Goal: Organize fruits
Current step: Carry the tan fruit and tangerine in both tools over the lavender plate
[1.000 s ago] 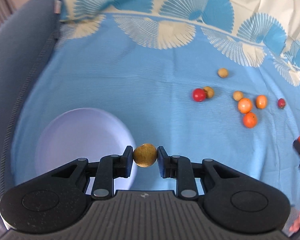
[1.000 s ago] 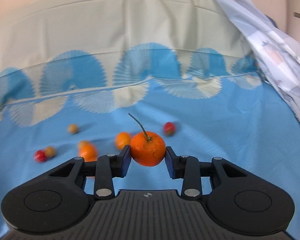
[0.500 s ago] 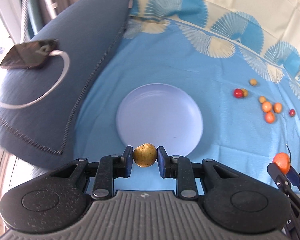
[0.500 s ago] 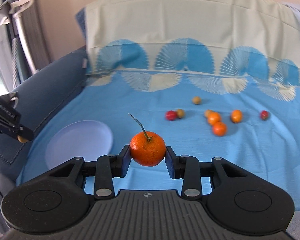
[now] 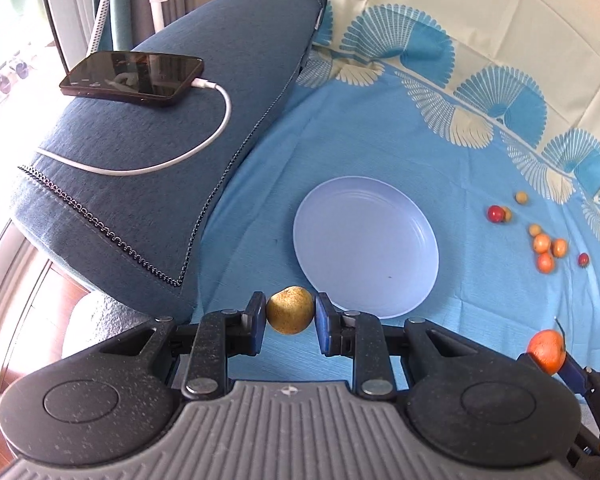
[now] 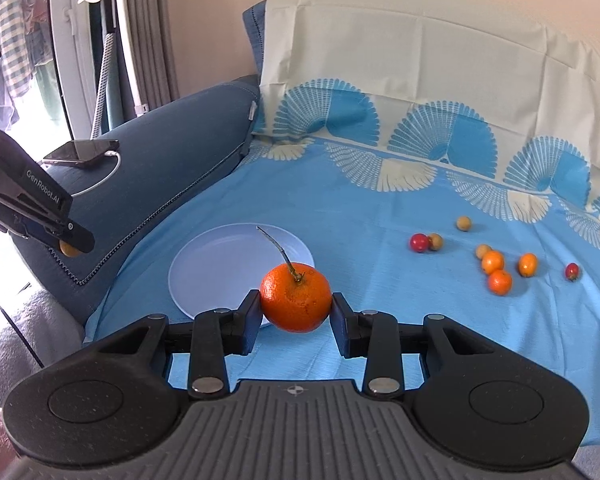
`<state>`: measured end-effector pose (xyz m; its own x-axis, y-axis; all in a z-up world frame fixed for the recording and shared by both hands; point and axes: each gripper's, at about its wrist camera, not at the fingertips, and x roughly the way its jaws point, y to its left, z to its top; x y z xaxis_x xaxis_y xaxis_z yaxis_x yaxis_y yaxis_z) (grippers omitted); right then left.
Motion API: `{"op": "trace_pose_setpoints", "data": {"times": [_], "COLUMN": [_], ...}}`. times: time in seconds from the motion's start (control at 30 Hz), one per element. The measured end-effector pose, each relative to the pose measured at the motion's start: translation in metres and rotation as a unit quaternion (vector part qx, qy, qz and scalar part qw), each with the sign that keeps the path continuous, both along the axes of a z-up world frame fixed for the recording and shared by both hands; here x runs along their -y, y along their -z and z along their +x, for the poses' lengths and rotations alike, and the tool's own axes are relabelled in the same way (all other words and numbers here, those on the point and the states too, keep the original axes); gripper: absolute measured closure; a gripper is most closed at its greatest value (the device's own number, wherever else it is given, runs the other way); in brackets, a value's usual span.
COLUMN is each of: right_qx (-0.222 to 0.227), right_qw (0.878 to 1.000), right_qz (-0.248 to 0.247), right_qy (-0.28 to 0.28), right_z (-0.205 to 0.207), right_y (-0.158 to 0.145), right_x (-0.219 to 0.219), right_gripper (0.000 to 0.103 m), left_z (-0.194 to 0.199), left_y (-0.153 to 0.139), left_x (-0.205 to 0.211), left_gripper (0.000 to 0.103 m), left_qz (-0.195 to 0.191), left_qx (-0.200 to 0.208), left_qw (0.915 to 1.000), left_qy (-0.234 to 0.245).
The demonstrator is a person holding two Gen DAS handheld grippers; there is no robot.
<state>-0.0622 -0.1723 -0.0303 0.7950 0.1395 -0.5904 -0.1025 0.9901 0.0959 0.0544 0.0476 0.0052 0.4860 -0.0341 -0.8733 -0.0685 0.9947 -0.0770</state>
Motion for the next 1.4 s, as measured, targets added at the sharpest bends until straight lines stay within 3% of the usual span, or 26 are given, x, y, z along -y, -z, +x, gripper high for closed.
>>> {"op": "trace_pose_setpoints", "data": {"times": [0.83,1.4], "right_qx": [-0.025,-0.060], "right_qw": [0.999,0.997], "right_qz": [-0.009,-0.002], "right_qy": [-0.022,-0.039], "right_z": [0.035,0.110], "right_y": [0.013,0.046], "right_x": [-0.015,-0.033], "right_gripper": [0.065,0.065], "left_z": [0.030,0.111], "left_y": [0.018,0.059], "left_x": [0.000,0.025], "left_gripper": [0.074,0.075], "left_qz": [-0.006,0.016], "left_qx": [-0.018,-0.044], "left_qw": [0.9998,0.9987], "left_qy": [0.002,0.020]}}
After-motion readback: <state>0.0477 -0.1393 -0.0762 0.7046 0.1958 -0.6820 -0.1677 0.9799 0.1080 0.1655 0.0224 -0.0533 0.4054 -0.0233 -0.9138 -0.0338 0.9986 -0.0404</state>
